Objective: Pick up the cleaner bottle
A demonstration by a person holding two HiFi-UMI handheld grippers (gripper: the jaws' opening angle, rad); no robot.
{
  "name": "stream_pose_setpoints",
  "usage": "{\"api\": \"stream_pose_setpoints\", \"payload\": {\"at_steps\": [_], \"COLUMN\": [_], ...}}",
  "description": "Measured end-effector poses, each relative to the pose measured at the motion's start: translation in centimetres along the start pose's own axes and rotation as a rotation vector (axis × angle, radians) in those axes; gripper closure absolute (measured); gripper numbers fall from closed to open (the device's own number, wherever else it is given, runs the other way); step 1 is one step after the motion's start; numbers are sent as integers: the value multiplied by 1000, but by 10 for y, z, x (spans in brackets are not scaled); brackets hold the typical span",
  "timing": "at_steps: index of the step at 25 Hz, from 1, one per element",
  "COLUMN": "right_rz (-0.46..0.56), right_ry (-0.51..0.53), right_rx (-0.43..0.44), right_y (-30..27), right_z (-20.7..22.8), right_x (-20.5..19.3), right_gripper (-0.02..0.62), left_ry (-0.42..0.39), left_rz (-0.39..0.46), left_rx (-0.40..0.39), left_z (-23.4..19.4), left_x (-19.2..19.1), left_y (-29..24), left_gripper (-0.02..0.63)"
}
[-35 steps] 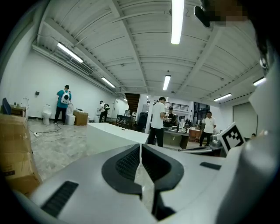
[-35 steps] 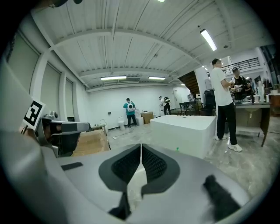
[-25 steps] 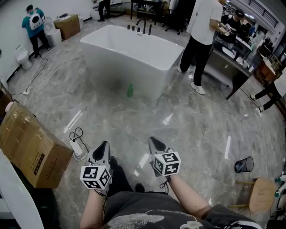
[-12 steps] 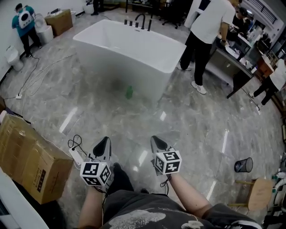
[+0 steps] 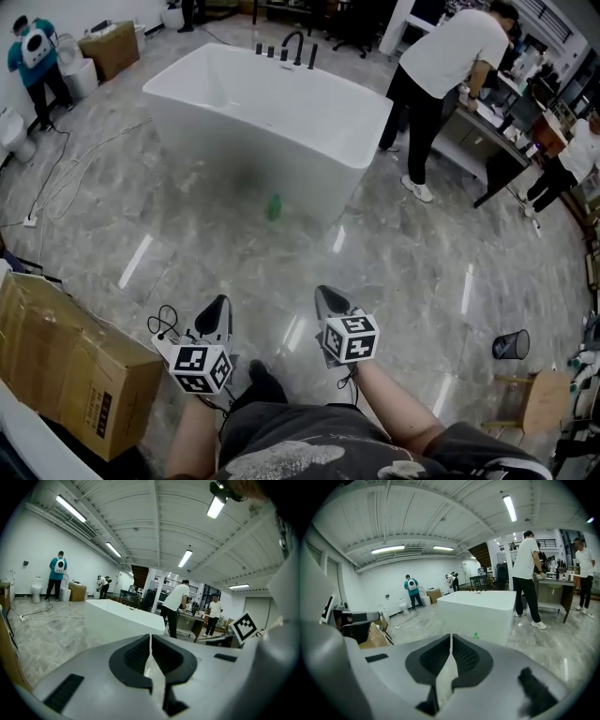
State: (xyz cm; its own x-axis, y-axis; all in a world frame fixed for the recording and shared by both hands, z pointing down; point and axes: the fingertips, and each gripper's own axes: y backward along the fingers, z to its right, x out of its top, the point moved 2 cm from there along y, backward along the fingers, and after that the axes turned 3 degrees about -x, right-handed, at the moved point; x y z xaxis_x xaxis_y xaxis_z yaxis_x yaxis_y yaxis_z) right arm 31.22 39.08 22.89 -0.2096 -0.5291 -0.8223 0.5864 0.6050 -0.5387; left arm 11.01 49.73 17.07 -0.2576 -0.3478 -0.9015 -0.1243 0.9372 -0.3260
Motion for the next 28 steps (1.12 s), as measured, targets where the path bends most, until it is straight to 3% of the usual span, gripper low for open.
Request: {"api": "stream_pose_setpoints", "payload": {"at_steps": [7,14,22,28], "right_rz": [16,-31,-27,-6], "right_ry": [-180,-209,-189,-214], "right_rx": [-35,-85,-41,-66], "right_y": [-45,-70,-136,-193], "right_z": [-9,-1,8,42], "right_x": [21,12,40,75], "right_gripper": [566,566,566,566], "left_ry": [0,-39,-28,-30], "left_rz": [-27,-63,-70,-85], "left_rx": [-78,-139,-87,-65], "left_z": [-29,-42,-69,-89], "left_x": [13,13,23,45], "left_y": [-27,-54,-99,-154], "left_gripper": [581,581,581,581]}}
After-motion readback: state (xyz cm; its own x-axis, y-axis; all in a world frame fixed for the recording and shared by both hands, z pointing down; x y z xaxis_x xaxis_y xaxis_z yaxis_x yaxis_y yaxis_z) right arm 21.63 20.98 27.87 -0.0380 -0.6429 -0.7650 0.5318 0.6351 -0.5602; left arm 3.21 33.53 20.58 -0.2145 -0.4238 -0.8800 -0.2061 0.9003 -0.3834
